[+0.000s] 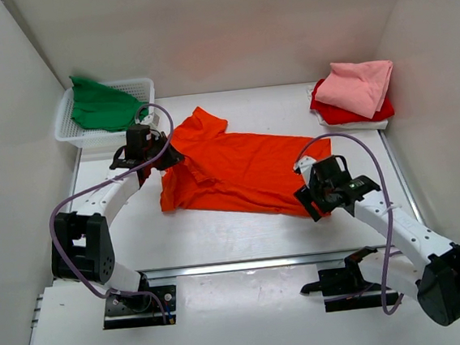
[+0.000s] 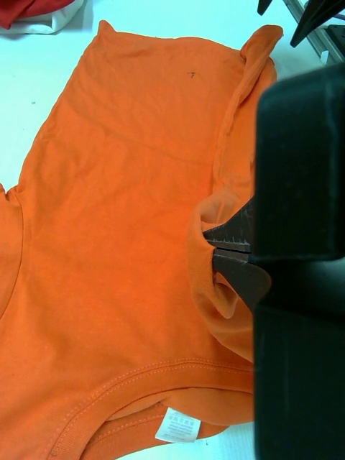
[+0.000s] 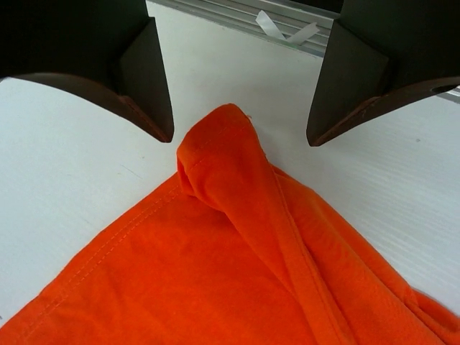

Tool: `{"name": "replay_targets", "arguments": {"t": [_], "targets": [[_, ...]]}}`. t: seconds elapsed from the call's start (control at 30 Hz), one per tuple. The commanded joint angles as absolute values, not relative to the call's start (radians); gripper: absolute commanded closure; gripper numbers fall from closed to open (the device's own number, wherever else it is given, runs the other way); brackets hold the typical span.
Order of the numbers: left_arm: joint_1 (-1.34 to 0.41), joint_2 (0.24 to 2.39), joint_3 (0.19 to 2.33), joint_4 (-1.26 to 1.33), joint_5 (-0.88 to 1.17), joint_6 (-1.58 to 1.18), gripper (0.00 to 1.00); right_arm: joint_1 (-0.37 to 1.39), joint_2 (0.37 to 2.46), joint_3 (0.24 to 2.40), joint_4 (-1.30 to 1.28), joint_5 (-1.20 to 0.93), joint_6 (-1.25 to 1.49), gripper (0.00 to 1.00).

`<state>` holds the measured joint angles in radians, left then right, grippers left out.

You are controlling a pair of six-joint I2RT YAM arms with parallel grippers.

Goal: Fold and stack the t-shirts
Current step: Flatten out the tshirt

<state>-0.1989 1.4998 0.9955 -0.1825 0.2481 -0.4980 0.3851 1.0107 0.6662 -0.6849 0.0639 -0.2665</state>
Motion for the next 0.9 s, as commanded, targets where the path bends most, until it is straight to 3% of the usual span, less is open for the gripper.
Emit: {"name": "replay_targets", "arguments": {"t": [0.0, 0.27, 0.47, 0.5, 0.53, 0.87], "targets": [[-0.198, 1.459, 0.991, -0.175, 0.258, -0.496, 0.98, 0.402, 1.034, 0.680, -0.649, 0.055, -0.278, 0.28], [-0.189, 1.462, 0.988, -0.166, 0.279, -0.505, 0.98, 0.393, 1.085, 0.653, -0.600, 0.130, -0.253, 0.30], [-0.179, 1.465, 0.996, -0.158, 0.273, -0.503, 0.98, 0.361, 1.132, 0.669, -0.623, 0.126, -0.239, 0.43], [-0.179, 1.462, 0.997, -0.160, 0.276, -0.508, 0.98, 0.356, 1.131, 0.678, -0.627, 0.121, -0.238, 0.57], [-0.175, 1.462, 1.000, -0.158, 0.281, -0.511, 0.98, 0.353, 1.134, 0.687, -0.647, 0.133, -0.223, 0.99], [-0.176, 1.370, 1.045, -0.248, 0.301, -0.489, 1.00, 0.313, 1.072, 0.834, -0.874, 0.020, -0.175, 1.00]]}}
